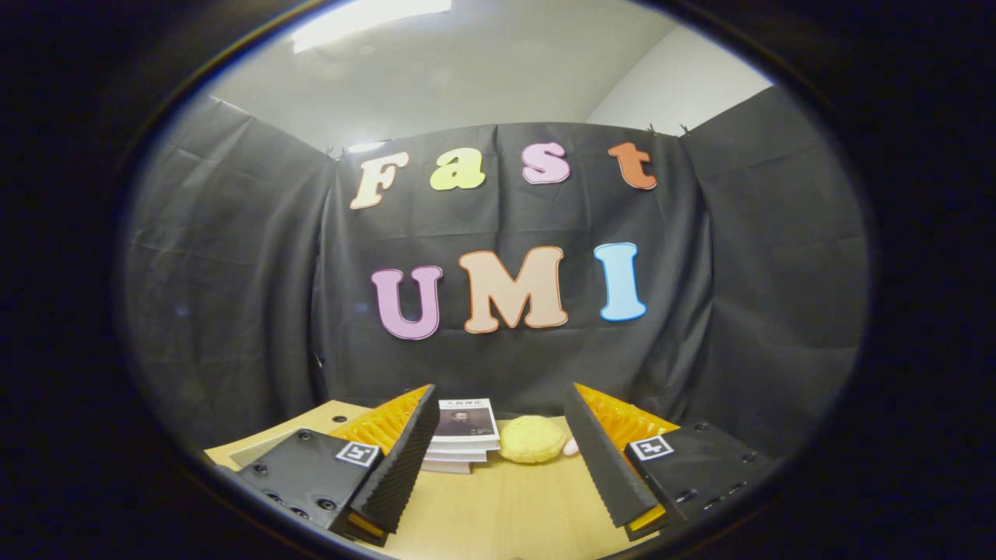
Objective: Open the storage box then place both shoes into the box .Put the left shoe in first, then the right shoe, with the right side of both shoes facing outward in a uniform manner.
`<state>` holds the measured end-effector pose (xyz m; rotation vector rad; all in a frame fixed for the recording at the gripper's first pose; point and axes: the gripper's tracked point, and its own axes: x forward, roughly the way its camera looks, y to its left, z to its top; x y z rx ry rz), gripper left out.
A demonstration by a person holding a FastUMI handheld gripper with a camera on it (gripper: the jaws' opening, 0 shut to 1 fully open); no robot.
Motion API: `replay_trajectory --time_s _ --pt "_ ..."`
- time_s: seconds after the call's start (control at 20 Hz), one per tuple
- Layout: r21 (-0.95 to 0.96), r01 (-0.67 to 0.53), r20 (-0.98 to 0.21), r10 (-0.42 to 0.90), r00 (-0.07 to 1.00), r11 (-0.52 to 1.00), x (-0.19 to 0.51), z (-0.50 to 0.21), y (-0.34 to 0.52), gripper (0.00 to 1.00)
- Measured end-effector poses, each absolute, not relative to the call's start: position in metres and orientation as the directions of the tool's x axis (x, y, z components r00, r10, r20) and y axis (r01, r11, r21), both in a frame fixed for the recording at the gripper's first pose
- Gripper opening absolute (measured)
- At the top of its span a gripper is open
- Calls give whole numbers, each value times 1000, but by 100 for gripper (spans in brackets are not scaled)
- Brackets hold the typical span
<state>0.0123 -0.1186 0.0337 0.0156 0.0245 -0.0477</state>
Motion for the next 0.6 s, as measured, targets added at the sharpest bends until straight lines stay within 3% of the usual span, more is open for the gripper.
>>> replay_trajectory --time_s 0.6 --pt "21 58 1 -58 998 998 11 37 -118 100"
